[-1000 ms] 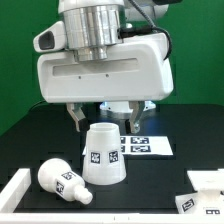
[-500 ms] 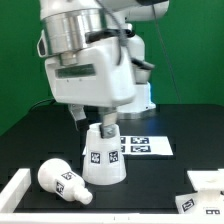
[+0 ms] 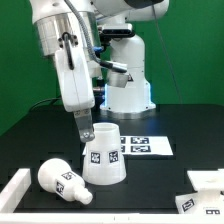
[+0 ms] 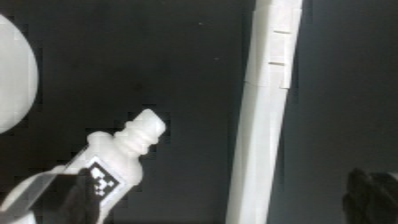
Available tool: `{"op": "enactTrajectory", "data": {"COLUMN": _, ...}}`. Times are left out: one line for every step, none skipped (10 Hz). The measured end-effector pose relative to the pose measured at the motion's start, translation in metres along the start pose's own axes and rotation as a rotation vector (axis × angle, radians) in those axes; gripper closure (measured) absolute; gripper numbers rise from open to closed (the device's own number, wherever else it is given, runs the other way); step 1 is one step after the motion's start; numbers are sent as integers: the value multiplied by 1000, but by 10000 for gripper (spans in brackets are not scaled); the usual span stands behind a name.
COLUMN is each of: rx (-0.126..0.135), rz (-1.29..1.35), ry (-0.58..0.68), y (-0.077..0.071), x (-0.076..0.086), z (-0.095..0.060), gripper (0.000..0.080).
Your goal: Assemble lamp
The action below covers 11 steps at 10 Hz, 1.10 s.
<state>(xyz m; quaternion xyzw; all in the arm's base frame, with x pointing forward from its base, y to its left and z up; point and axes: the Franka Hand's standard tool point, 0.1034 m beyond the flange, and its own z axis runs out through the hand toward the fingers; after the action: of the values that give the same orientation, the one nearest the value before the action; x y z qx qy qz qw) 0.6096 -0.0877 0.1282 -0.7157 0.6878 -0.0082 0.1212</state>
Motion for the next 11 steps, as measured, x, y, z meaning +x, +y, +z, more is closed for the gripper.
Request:
{"op": "enactTrajectory", "data": {"rx": 0, "rz": 66, "ry": -1, "y": 0, "x": -1, "z": 0, "gripper": 100}}
{"op": "enactTrajectory", "data": {"rx": 1, "rz": 120, "ry": -2, "y": 0, "x": 0, "z": 1, "gripper": 100}}
{"op": "enactTrajectory", "data": {"rx": 12, "rz": 260, "ry": -11, "y": 6, "x": 8, "z": 2, "gripper": 100}}
{"op": "enactTrajectory", "data": {"rx": 22, "rz": 432, "ry": -13, "y": 12, "x": 18, "z": 3, "gripper": 100}}
{"op": "enactTrajectory", "data": {"rx": 79, "rz": 609, "ry": -3, "y": 10, "x": 28, "z": 1, "gripper": 100}}
{"op": "enactTrajectory", "data": {"rx": 105, "rz": 682, "ry": 10, "y": 12, "x": 30, "z": 4, "gripper": 100}}
{"op": "enactTrajectory", "data": {"rx": 98, "rz": 727, "ry": 3, "y": 11, "x": 27, "z": 4, "gripper": 100}}
{"op": "enactTrajectory", "data": {"rx": 98, "rz": 745, "ry": 2, "y": 11, "x": 27, "z": 5, "gripper": 100}}
{"op": "enactTrajectory", "data": {"rx": 98, "rz": 762, "ry": 0, "y": 11, "x": 27, "z": 5, "gripper": 100}}
{"op": "enactTrajectory", "data": {"rx": 97, "rz": 757, "ry": 1, "y": 12, "x": 27, "z": 6, "gripper": 100}}
{"op": "enactTrajectory", "data": {"rx": 96, "rz": 750, "ry": 3, "y": 13, "x": 29, "z": 6, "gripper": 100}}
